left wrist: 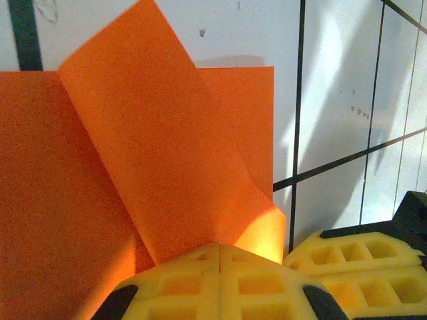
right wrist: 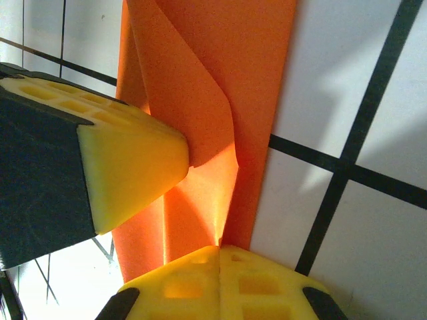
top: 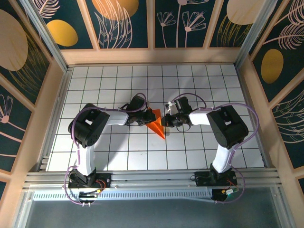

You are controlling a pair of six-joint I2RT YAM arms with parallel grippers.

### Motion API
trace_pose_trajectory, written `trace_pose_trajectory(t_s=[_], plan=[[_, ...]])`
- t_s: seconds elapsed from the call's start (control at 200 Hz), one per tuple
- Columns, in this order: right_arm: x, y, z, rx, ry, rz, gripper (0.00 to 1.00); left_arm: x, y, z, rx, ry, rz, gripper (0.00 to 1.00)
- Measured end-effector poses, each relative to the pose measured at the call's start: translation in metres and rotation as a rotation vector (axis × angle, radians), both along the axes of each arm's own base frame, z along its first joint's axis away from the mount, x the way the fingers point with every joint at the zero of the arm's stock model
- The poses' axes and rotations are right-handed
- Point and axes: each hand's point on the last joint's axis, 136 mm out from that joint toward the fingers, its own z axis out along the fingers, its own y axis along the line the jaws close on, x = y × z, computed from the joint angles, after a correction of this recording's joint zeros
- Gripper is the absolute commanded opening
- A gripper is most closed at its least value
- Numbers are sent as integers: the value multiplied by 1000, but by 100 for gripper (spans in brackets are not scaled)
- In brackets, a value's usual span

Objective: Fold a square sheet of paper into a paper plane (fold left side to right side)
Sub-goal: Fourth fold the wing at the center of the table.

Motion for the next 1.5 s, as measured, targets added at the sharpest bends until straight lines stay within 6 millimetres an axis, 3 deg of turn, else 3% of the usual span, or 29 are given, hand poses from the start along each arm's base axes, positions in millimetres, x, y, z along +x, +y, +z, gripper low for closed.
trace_pose_trajectory(t_s=[0.53,0.676,0.766,0.961,1.036,1.251,1.501], plan=[[5,-8,10,-43,-24,-36,29,-1,0,-1,-14,-18,-1,0],[7,-11,24,-51,-49,-45,30,-1,0,-1,-17,-22,0,0],[7,-13,34,-44,-64,-48,28,-1,0,-1,-17,-22,0,0],[-4,-11,65,25,-90,-21,3,-1,0,-1,-17,-22,0,0],[-16,-7,71,69,-70,9,0,-1,0,-1,-17,-22,0,0],[-53,8,59,125,38,92,0,-1,0,-1,-17,-22,0,0],[-58,12,39,126,88,99,0,-1,0,-1,-17,-22,0,0]])
